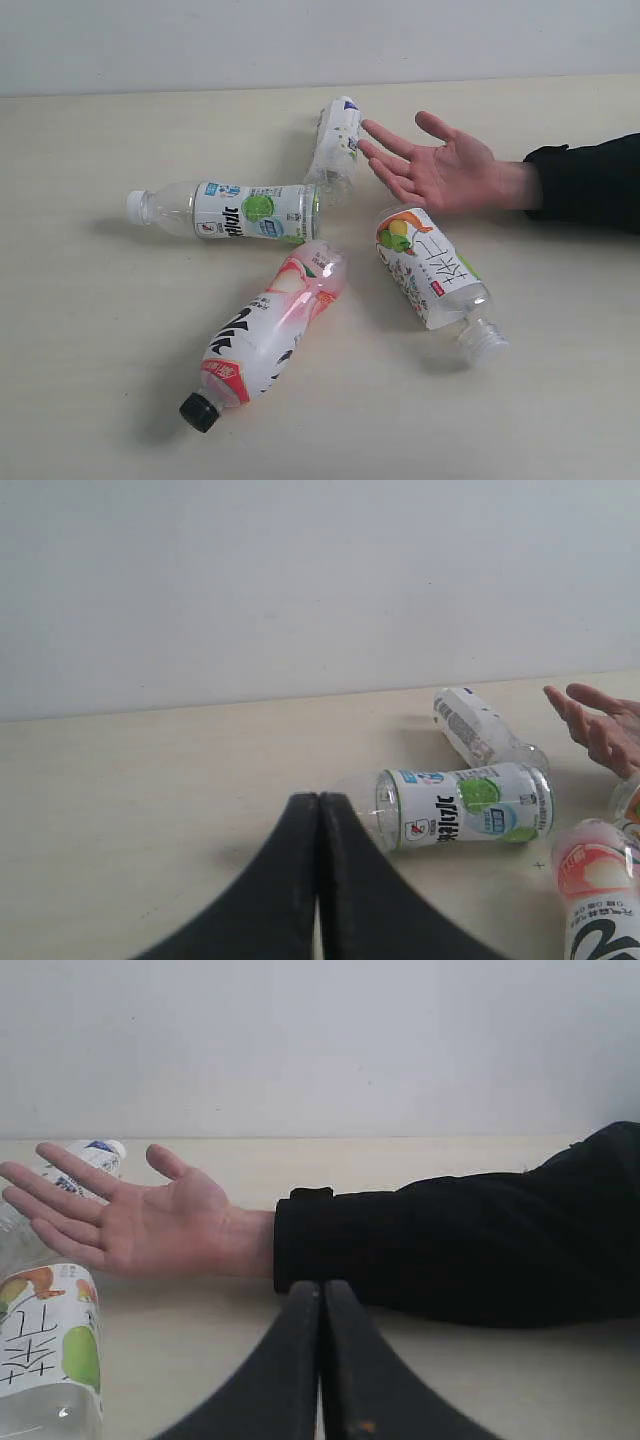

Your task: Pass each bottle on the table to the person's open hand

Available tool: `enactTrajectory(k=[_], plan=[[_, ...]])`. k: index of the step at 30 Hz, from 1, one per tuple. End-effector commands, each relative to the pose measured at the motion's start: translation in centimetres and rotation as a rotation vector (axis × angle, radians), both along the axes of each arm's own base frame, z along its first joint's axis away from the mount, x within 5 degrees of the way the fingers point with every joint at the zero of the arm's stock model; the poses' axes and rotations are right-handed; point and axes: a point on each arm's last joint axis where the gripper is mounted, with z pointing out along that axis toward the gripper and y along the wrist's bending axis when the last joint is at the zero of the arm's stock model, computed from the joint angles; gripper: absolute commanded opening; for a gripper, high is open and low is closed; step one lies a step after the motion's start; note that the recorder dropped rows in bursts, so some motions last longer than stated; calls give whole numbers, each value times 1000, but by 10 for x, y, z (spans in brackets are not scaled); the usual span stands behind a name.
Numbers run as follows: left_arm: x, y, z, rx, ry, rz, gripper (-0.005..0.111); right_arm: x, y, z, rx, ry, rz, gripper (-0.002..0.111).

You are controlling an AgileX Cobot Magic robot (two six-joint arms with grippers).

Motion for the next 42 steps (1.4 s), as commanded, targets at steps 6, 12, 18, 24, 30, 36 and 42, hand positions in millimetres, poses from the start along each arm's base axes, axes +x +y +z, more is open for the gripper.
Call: enactTrajectory(k=[6, 12, 18, 24, 30, 36, 42], plan=[[0, 0, 0, -10, -6, 1, 0, 1, -2, 14, -93, -172, -19, 0], [0, 0, 0, -10, -6, 1, 0, 0, -4, 31, -78, -352, -40, 0], [0, 0, 0, -10, -6, 1, 0, -1, -4, 34, -95, -388, -44, 0], [0, 0, 0, -10, -6, 1, 0, -3, -5, 44, -50, -507, -56, 0], [0, 0, 0, -10, -6, 1, 0, -8, -8, 55, 430, -642, -32, 0], [0, 0, 0, -10, -6, 1, 0, -8, -12, 73, 630, -709, -26, 0], [0, 0, 0, -10, -6, 1, 0, 29, -4, 142, 485, -413, -31, 0]])
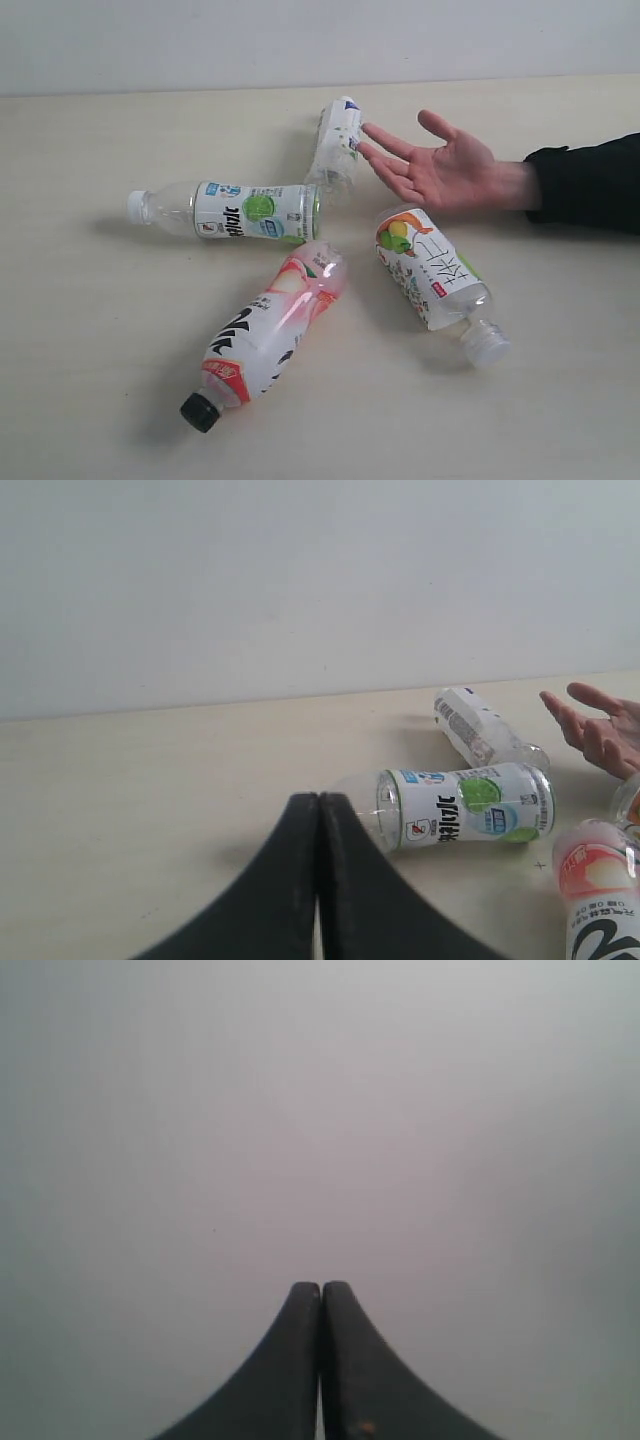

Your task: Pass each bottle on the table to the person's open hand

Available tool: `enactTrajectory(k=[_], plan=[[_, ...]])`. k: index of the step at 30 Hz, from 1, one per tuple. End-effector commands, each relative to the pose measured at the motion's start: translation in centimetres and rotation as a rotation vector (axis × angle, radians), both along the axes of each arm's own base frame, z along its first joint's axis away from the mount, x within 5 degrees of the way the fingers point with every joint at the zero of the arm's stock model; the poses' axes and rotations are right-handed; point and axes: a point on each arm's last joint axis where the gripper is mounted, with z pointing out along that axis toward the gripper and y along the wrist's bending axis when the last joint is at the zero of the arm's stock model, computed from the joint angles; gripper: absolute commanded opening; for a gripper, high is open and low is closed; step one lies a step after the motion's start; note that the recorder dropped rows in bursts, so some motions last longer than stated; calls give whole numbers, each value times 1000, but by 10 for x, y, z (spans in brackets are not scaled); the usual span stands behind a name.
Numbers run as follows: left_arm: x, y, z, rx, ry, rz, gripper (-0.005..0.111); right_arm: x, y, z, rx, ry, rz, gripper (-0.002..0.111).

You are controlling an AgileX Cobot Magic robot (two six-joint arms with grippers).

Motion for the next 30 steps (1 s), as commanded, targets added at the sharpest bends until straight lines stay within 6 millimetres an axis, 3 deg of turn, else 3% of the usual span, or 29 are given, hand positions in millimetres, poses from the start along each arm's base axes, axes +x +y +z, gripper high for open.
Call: enactTrajectory(k=[1, 7, 10, 13, 14, 17, 21, 24, 27, 30], plan=[[0, 0, 0, -10, -6, 1, 0, 34, 5, 51, -215, 273, 1, 0], [0, 0, 0, -10, -6, 1, 0, 96, 12, 86, -539, 732, 87, 0], [0, 0, 0, -10, -6, 1, 0, 127, 32, 87, -689, 903, 291, 0], [0, 0, 0, -10, -6, 1, 0, 156, 48, 77, -741, 1098, 444, 3], [0, 0, 0, -10, -6, 1, 0, 175, 59, 65, -769, 1217, 529, 10], [0, 0, 0, -10, -6, 1, 0, 198, 79, 38, -807, 1378, 643, 21], [0, 0, 0, -10, -6, 1, 0, 216, 104, 0, -871, 1518, 753, 37], [0, 0, 0, -10, -6, 1, 0, 229, 124, -39, -941, 1628, 815, 59], [0, 0, 0, -10, -6, 1, 0, 237, 139, -65, -995, 1662, 837, 74], [0, 0, 0, -10, -6, 1, 0, 243, 155, -83, -1033, 1634, 827, 81]])
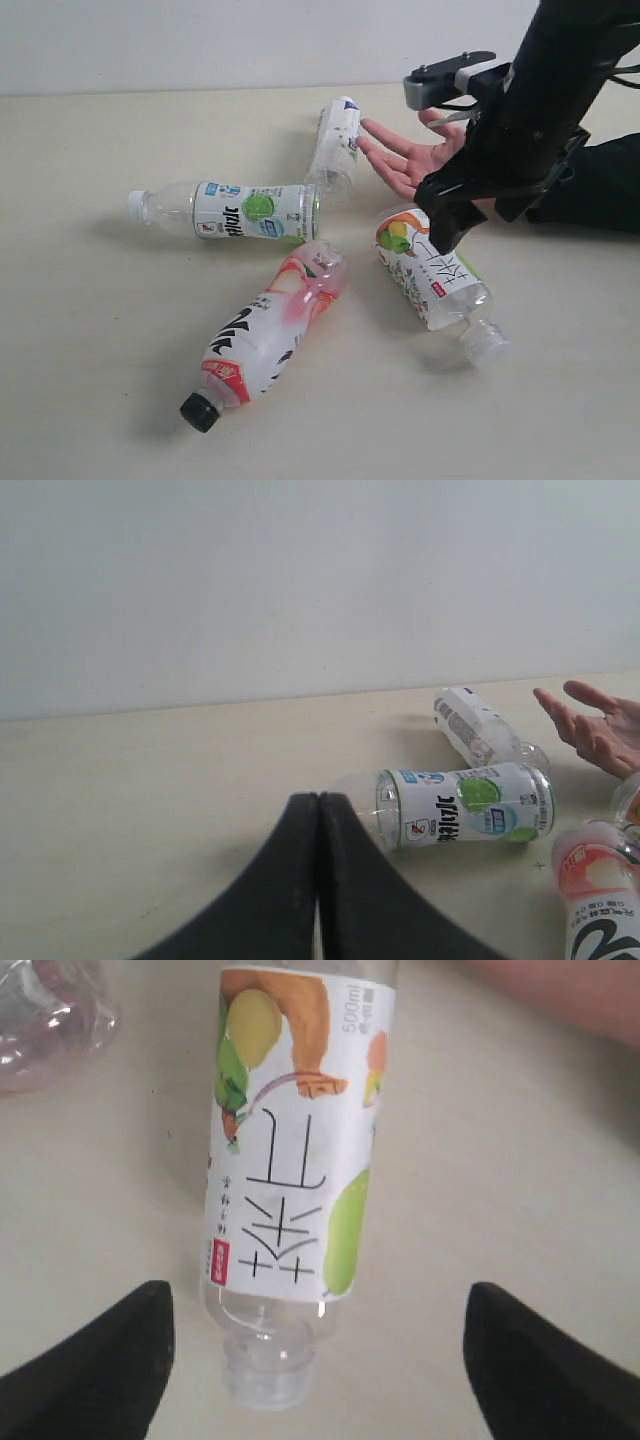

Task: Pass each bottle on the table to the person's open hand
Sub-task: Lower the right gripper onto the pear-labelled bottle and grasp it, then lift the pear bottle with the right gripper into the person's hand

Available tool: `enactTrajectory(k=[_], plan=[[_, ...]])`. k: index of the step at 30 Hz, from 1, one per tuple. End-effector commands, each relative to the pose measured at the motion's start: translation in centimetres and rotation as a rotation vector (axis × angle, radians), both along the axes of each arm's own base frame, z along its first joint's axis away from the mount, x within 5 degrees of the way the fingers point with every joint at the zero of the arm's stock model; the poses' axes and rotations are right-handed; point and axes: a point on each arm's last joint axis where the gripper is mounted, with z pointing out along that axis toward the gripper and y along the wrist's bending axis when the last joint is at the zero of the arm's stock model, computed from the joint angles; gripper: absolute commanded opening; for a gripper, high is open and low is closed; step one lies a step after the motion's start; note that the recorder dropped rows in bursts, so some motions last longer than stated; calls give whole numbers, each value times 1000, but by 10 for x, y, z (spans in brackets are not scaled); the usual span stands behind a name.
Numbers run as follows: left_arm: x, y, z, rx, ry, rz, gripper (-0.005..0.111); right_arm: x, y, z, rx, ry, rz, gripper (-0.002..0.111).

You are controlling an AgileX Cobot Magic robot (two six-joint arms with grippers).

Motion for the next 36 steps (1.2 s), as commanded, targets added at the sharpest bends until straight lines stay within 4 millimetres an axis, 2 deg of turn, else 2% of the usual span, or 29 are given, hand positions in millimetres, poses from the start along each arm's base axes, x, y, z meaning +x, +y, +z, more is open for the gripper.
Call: enactTrajectory(k=[1, 8, 15, 18, 19, 20, 23, 25, 29, 32, 33, 36], plan=[[0, 0, 0, -10, -6, 1, 0, 9, 17, -17, -8, -50, 31, 81], [0, 0, 0, -10, -6, 1, 0, 20, 24, -55, -35, -12, 34, 82], [0, 0, 0, -10, -6, 1, 0, 24, 26, -82, -56, 34, 17, 81], [0, 0, 0, -10, -6, 1, 0, 22, 25, -91, -76, 79, 16, 70], [0, 0, 0, -10, -6, 1, 0, 21, 24, -92, -83, 94, 17, 57], [0, 0, 0, -10, -6, 1, 0, 20, 24, -92, -87, 104, 18, 50], [0, 0, 0, -10, -6, 1, 0, 15, 22, -78, -91, 115, 20, 15], [0, 0, 0, -10, -6, 1, 0, 13, 21, -65, -83, 103, 30, 2], [0, 0, 0, -10, -6, 1, 0, 3, 16, -37, -77, 91, 53, 0], [0, 0, 0, -10, -6, 1, 0, -10, 9, 3, -55, 28, 62, 0], [0, 0, 0, -10, -6, 1, 0, -11, 8, 11, -51, -1, 59, 0], [0, 0, 0, -10, -6, 1, 0, -4, 6, 34, -53, -103, 6, 0]])
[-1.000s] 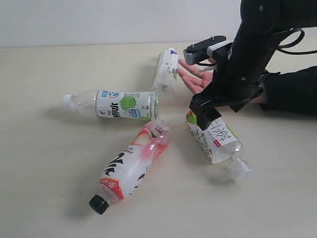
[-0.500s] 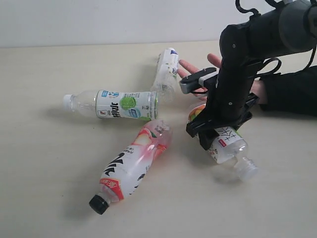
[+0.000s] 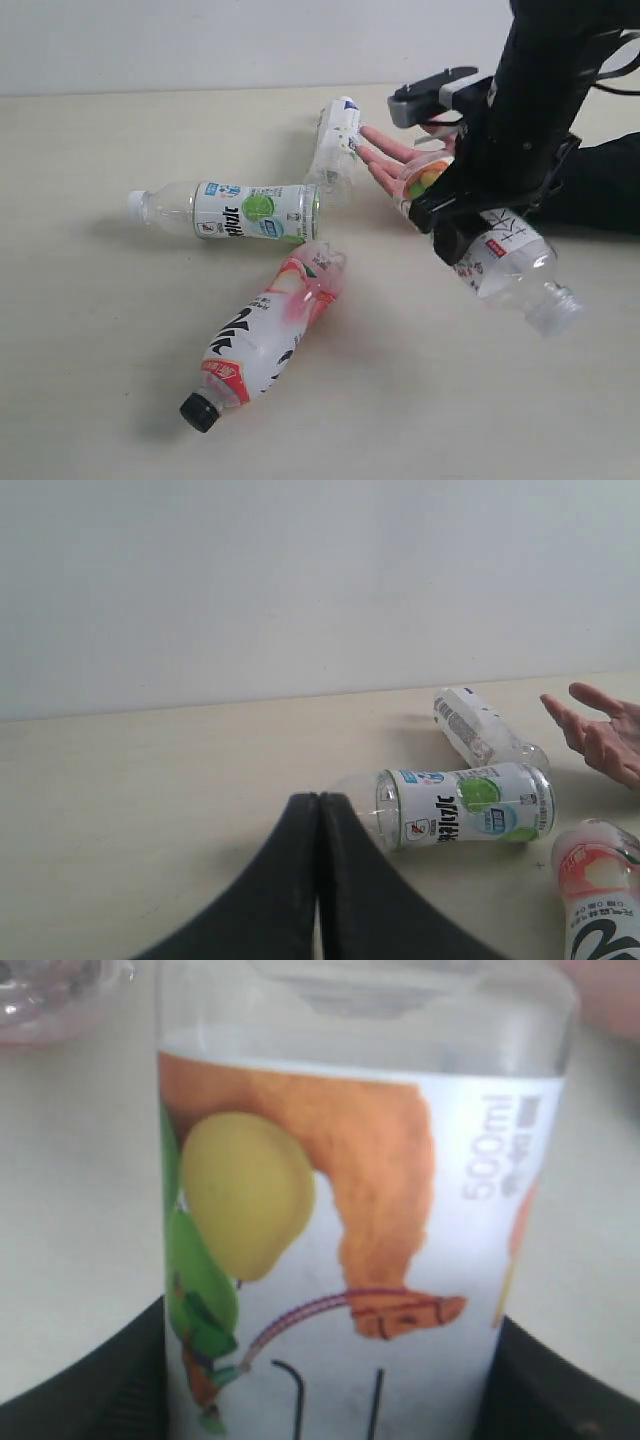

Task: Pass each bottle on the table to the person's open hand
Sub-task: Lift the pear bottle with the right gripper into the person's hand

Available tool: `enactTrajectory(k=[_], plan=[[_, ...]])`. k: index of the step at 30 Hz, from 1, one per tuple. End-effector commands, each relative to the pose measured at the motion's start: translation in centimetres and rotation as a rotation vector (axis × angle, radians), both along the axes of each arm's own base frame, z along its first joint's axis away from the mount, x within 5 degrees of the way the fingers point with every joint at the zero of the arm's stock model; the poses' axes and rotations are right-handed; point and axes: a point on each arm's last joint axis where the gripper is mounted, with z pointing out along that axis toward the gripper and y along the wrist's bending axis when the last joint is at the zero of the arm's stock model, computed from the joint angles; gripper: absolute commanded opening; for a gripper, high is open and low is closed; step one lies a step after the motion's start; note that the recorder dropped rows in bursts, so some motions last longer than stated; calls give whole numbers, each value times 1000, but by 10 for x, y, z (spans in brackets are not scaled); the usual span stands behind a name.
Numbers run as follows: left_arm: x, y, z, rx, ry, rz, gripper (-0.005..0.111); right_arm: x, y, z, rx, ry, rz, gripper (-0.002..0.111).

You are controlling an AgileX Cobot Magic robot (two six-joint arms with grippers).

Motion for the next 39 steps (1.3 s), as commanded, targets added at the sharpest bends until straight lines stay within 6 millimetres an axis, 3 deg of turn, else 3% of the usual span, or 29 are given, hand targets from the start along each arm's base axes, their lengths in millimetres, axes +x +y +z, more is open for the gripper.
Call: enactTrajectory(k=[1, 5, 11, 17, 22, 32, 39], plan=[[0, 0, 0, -10, -6, 1, 0, 11, -5, 37, 4, -146, -66, 0], [0, 0, 0, -10, -6, 1, 0, 40, -7, 51, 57, -163, -160, 0], [0, 0, 0, -10, -6, 1, 0, 81, 0, 24, 93, -81, -267, 0], [0, 0, 0, -10, -6, 1, 0, 108, 9, -4, 80, -46, -309, 0], [0, 0, 0, -10, -6, 1, 0, 118, 11, -21, 39, 2, -319, 0], [0, 0, 0, -10, -6, 1, 0, 120, 7, -26, -23, 4, -324, 0], [0, 0, 0, -10, -6, 1, 0, 122, 9, -43, -32, 43, -324, 0]])
